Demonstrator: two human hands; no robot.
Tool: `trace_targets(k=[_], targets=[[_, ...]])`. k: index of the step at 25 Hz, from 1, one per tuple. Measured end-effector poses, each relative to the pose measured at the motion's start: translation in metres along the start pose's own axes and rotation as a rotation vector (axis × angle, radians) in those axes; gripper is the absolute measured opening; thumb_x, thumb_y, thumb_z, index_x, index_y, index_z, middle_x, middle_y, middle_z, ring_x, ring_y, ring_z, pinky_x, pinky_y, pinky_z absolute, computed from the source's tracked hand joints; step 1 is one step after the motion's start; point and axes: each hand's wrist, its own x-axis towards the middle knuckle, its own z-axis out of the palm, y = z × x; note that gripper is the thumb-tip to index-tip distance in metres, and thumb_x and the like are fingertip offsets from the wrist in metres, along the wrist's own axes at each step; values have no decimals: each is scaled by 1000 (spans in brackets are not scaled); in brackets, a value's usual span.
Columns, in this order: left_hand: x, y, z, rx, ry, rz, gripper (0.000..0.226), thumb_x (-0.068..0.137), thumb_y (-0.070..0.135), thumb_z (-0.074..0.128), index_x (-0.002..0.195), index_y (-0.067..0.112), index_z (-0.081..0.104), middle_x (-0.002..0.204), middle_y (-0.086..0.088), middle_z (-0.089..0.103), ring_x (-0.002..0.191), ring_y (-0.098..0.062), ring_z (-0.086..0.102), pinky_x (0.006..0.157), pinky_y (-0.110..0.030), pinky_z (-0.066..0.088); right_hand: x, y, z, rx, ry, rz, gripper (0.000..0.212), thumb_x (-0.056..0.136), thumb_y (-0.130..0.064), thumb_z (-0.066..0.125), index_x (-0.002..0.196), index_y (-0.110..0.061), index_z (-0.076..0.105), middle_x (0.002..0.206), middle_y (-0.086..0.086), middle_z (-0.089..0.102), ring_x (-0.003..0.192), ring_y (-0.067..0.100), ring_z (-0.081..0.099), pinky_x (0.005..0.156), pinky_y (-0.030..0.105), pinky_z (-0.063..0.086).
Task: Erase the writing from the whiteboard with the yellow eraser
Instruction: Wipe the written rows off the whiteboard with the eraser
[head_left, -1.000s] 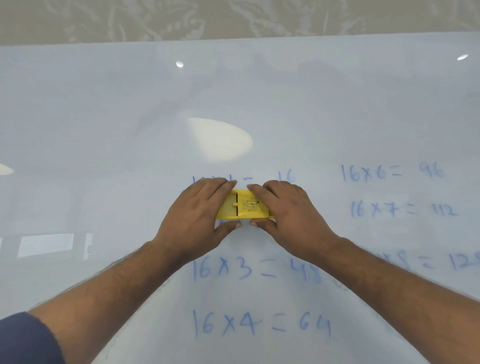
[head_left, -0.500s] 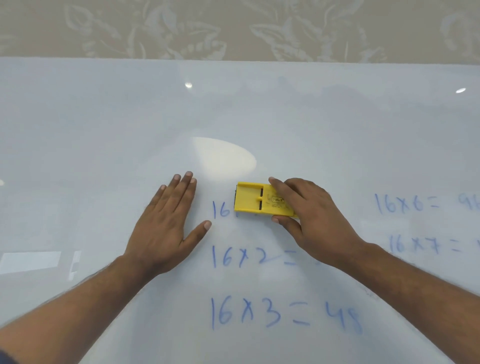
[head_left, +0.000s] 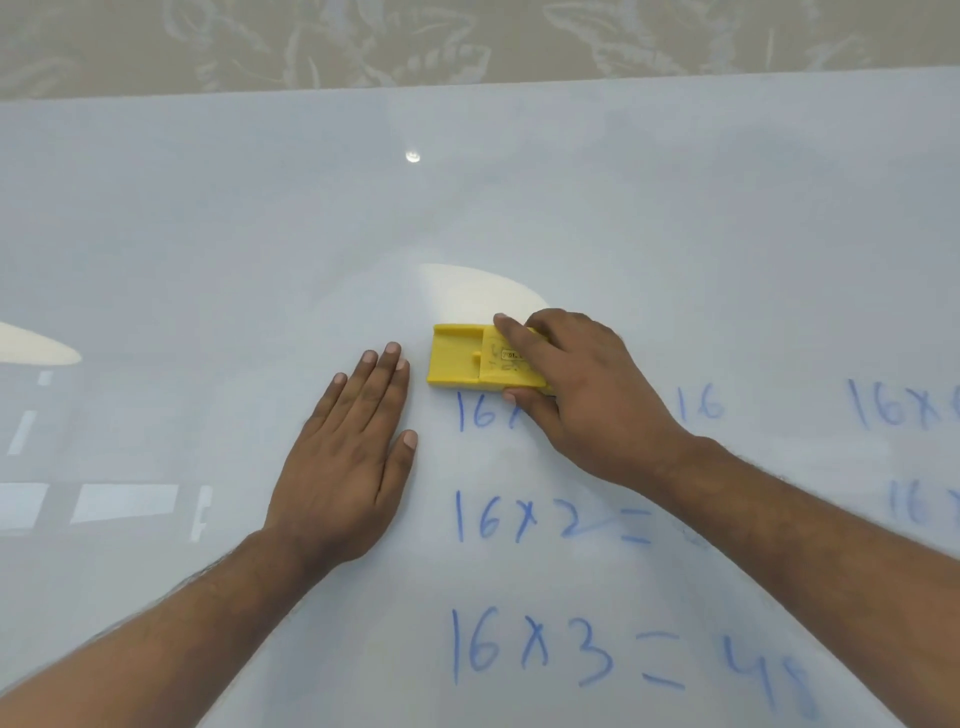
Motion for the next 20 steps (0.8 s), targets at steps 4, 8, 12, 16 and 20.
trace_targets(k=[4, 8, 12, 16, 20], targets=[[0, 0, 0, 18, -7, -3, 61, 104, 34, 25, 160, 10, 16, 170, 0, 10, 157, -13, 5, 127, -36, 8, -5, -3, 6, 29, 44, 18, 56, 92, -30, 61, 143, -13, 45, 120, 11, 54, 108, 31, 51, 95, 38, 36], [-2, 2, 2, 18, 0, -3, 61, 104, 35, 24, 160, 10, 17, 170, -1, 10, 157, -13, 6, 128, -35, 7, -27, -8, 1, 18, -3, -42, 55, 90, -30, 61, 141, -12, 48, 118, 11, 57, 105, 32, 54, 94, 40, 41], [-3, 1, 0, 16, -5, 5, 62, 104, 35, 23, 160, 9, 16, 170, -2, 11, 157, -16, 7, 128, -39, 9, -39, 1, -14, -53, -96, -67, 57, 91, -30, 65, 142, -14, 46, 122, 10, 57, 111, 32, 54, 99, 39, 40], [-4, 2, 0, 3, -2, 19, 61, 103, 33, 24, 159, 6, 19, 169, -6, 14, 157, -20, 11, 127, -41, 12, -22, -1, -18, -95, -56, 32, 57, 90, -28, 64, 142, -12, 46, 124, 12, 56, 114, 33, 53, 101, 40, 38], [-4, 3, 1, -4, 0, 22, 61, 103, 32, 25, 158, 6, 20, 168, -7, 15, 156, -22, 13, 127, -44, 14, -13, -24, -7, -47, -29, 139, 59, 89, -26, 64, 143, -11, 45, 126, 14, 55, 115, 34, 51, 101, 41, 38]])
